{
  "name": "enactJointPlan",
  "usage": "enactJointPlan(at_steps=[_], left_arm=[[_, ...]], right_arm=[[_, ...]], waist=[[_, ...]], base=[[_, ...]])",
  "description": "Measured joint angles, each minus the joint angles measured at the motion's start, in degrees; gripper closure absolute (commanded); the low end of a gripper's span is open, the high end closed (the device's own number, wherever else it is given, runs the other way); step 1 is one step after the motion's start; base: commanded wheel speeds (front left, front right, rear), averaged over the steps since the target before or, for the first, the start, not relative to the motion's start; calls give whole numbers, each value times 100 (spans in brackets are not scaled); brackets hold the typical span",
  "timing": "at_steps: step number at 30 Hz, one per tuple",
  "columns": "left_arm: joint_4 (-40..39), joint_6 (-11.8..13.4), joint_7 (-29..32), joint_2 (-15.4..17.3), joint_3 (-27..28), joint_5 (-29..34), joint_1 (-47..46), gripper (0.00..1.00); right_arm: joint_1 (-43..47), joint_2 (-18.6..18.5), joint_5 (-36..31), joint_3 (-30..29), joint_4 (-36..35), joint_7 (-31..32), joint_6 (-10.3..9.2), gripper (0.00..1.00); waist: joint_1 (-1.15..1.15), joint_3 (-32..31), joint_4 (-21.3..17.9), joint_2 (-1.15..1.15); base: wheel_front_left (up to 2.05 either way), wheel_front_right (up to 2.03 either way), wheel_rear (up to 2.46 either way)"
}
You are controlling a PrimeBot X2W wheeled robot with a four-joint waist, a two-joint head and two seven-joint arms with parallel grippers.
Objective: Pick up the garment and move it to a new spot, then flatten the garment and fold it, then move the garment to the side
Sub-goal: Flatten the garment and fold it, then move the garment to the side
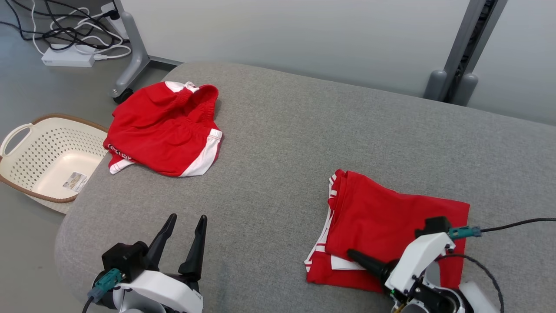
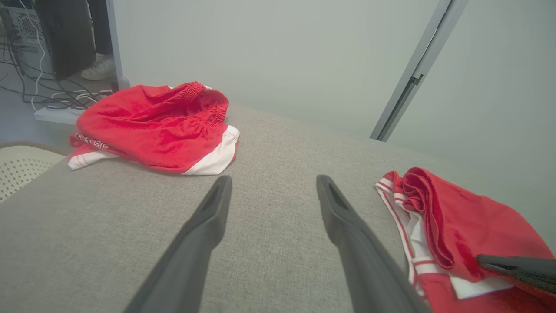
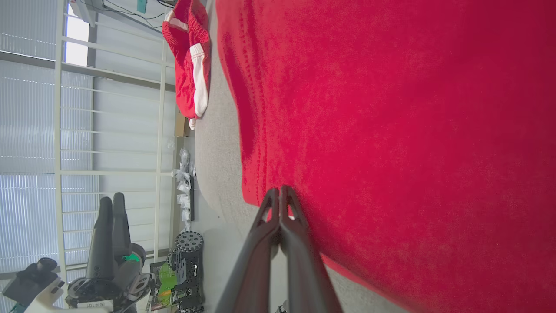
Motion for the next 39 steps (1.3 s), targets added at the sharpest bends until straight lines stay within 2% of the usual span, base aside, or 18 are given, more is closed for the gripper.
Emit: enactJointPlan(at_steps=[5,10,11,13,14,16,17,22,27,33,39], left_arm=[[-24,7,0,5,-22,1,7,0],[-46,26,0,19,-34,2,12,0],[-47,27,0,23,-36,3,14,0],[-52,29,0,27,-47,8,18,0],[-60,33,0,27,-51,8,20,0],[-71,35,0,29,-56,9,21,0],[-77,46,0,32,-62,9,22,0],[-125,57,-1,46,-42,7,32,0],[-174,77,-8,27,-23,8,32,0],[-178,76,-8,25,-12,8,32,0],[-189,70,-9,31,-19,10,30,0]], right_arm=[[276,-88,15,377,-509,212,-1,100],[366,-266,-32,333,-1131,-199,-1,100],[372,-319,-55,307,-1225,-298,0,89],[432,-445,-145,208,-1382,-511,0,54],[481,-492,-166,144,-1423,-631,0,54],[541,-575,-209,66,-1521,-787,-1,8],[555,-586,-231,5,-1570,-896,0,0],[574,-779,-460,-194,-1830,-1527,0,0],[624,-988,-1050,-243,-1663,-1995,0,0],[718,-907,-1472,-499,-1104,-2260,0,0],[626,-651,-1273,-677,-470,-2147,-1,0]], waist=[[0,-7,-132,0],[0,-13,-274,0],[0,-20,-305,0],[0,-39,-365,0],[0,-49,-394,0],[0,-63,-454,0],[0,-69,-482,0],[0,-57,-623,0],[0,-48,-734,0],[0,-102,-815,0],[0,-37,-818,0]], base=[[0,0,0],[0,0,0],[0,0,0],[0,0,0],[0,0,0],[0,0,0],[0,0,0],[0,0,0],[0,0,0],[0,0,0],[0,0,0]])
